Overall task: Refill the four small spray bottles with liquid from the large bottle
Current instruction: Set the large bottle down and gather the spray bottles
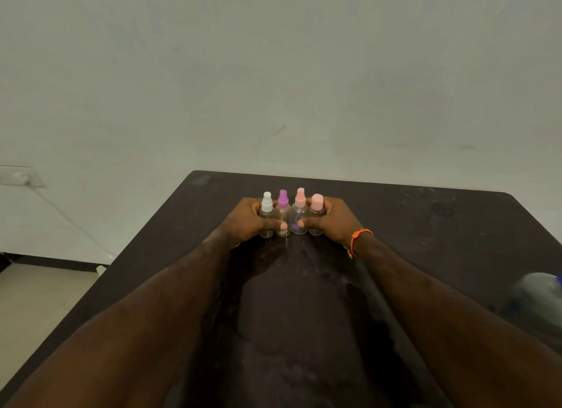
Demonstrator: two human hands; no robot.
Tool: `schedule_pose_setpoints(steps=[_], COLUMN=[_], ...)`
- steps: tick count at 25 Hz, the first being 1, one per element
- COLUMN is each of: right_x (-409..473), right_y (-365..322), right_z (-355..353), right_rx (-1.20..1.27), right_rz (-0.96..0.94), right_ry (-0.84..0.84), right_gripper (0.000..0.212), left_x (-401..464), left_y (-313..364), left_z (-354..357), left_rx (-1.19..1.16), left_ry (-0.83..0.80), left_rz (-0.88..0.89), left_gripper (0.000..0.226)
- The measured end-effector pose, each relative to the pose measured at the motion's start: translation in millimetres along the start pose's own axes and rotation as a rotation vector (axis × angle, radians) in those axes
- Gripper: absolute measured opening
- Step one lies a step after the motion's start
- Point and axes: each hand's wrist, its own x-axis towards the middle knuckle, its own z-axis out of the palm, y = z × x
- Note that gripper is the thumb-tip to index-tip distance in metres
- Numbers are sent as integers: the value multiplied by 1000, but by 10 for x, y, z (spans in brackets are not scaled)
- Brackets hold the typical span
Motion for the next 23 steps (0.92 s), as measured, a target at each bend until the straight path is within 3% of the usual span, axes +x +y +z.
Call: schedule_pose_setpoints(steps=[9,17,23], right_x=[-1274,-1802,-1791], right_y=[-240,-356,-320], right_z=[386,545,485], right_rx=[-26,-43,-156], right_rz=[25,-10,-18], right_ry=[-80,-86,-98], right_gripper=[45,43,82], left_x=[-1412,-1940,-1944], left_y=[58,80,83], left_z=[137,202,183], left_rx=[39,74,78], left_ry=[-9,15,0], left_rz=[-25,-32,-32], left_gripper=[21,19,26])
